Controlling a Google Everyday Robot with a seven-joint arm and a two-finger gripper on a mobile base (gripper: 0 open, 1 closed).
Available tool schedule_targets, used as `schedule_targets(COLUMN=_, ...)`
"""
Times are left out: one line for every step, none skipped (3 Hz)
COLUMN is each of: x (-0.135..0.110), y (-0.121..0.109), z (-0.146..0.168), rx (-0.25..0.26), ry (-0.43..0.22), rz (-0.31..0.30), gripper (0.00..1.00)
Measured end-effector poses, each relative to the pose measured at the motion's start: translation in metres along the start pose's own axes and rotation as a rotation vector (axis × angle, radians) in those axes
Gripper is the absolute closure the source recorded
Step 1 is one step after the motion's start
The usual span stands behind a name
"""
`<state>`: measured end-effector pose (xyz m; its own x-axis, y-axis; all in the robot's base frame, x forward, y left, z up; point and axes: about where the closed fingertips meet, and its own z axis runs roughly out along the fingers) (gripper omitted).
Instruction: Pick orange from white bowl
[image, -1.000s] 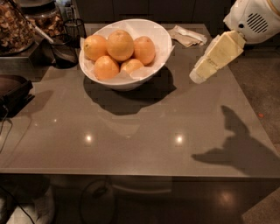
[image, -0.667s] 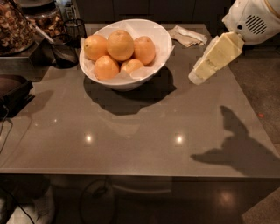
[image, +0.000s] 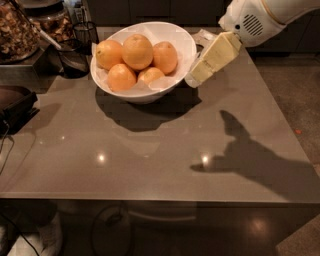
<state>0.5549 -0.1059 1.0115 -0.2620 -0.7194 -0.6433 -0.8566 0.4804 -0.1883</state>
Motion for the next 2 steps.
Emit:
schedule_targets(x=-0.0245, y=0.0071, z=0.0126, rx=-0.017, ry=0.016, rz=-0.051, gripper=0.00)
schedule_targets(x=-0.0264, y=0.0077, z=0.0143, rx=-0.018, ry=0.017, rz=-0.057, gripper=0.00)
